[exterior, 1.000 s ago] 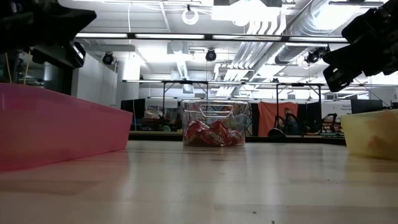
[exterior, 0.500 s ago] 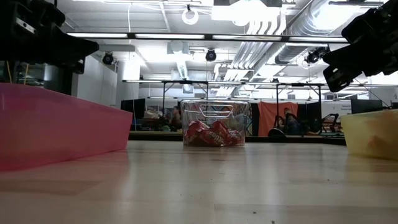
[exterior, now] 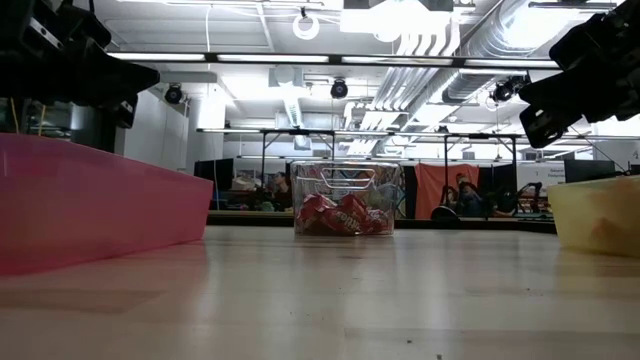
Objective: Sort candy
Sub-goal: Return to Home Position
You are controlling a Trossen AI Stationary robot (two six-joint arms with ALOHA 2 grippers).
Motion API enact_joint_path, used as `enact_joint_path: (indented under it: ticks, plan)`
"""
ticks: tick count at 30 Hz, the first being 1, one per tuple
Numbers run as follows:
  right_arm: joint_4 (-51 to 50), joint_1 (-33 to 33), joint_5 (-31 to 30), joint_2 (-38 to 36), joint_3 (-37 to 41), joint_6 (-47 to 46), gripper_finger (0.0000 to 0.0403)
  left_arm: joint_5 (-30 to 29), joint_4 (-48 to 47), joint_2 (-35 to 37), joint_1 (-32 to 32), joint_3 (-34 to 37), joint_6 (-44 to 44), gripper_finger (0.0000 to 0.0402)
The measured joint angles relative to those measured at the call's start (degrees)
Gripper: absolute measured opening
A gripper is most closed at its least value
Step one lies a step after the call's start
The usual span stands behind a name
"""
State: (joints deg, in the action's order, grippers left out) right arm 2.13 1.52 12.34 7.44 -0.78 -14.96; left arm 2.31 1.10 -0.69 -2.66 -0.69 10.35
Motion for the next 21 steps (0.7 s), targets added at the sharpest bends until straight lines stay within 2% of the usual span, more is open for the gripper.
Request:
enact_joint_path:
  ticks: [16,21]
  plan:
    - [0.0,-0.1,-0.1,-0.3,0.0,0.0,0.0,0.0,0.0,0.0,0.0,0.0,0.0,0.0001]
    - [2.2,-0.9,0.9,-7.4,0.1,1.2,0.0,0.0,0.0,0.0,0.0,0.0,0.0,0.0001]
